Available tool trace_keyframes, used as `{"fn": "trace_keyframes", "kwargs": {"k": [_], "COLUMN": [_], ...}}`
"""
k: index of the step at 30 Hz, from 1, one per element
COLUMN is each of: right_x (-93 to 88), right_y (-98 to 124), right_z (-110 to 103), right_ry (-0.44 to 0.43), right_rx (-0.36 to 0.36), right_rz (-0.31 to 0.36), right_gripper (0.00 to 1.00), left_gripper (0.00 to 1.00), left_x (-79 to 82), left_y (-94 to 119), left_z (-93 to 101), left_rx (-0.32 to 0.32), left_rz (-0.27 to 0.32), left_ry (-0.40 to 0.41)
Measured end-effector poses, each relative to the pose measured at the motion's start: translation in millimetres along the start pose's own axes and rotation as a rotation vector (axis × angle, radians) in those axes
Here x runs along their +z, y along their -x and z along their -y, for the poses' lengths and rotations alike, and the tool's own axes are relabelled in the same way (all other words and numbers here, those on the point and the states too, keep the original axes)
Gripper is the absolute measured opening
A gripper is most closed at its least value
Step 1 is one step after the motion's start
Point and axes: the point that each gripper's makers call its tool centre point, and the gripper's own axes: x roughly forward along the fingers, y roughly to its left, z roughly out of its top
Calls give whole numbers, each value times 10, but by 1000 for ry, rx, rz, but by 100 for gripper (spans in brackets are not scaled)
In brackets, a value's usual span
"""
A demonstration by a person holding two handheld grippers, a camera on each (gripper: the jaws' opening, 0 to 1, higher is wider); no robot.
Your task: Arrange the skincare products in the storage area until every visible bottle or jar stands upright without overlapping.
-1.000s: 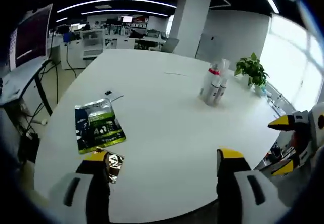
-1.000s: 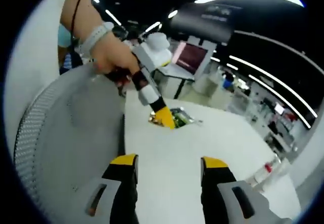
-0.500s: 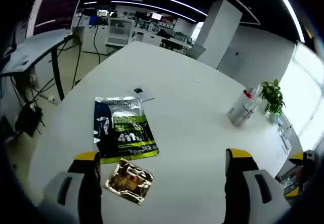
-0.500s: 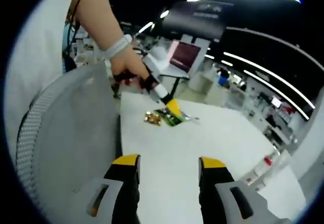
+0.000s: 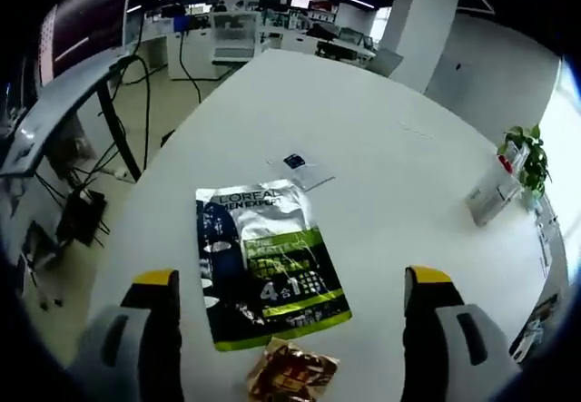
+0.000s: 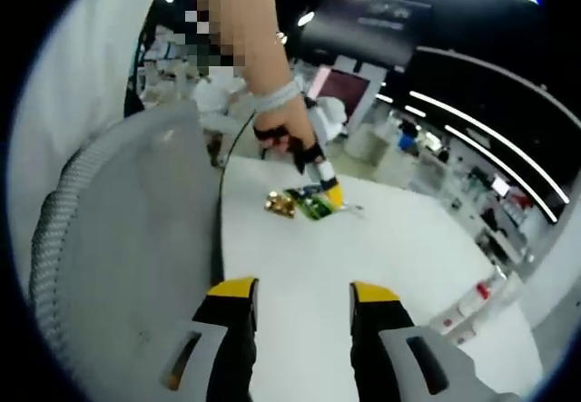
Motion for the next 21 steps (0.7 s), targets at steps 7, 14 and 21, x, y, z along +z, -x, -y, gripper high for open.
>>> {"fn": "trace_keyframes", "kwargs": {"k": [7, 14, 21], "right_x": [-38, -71, -67], "right_y": [-3, -5, -4], "right_z": [30, 56, 54], "right_ry": [3, -6, -4], "right_rx": [-13, -24, -16], "right_rz": [-18, -36, -46], "right_gripper": [36, 35, 34], "left_gripper": [99, 92, 93], "left_x": [-24, -18, -163], "left_y": [-118, -217, -299], "left_z": [-78, -155, -112], "left_rx": [68, 82, 84], "left_rz": [-37, -52, -109], "left_ry": [-103, -108, -163]}}
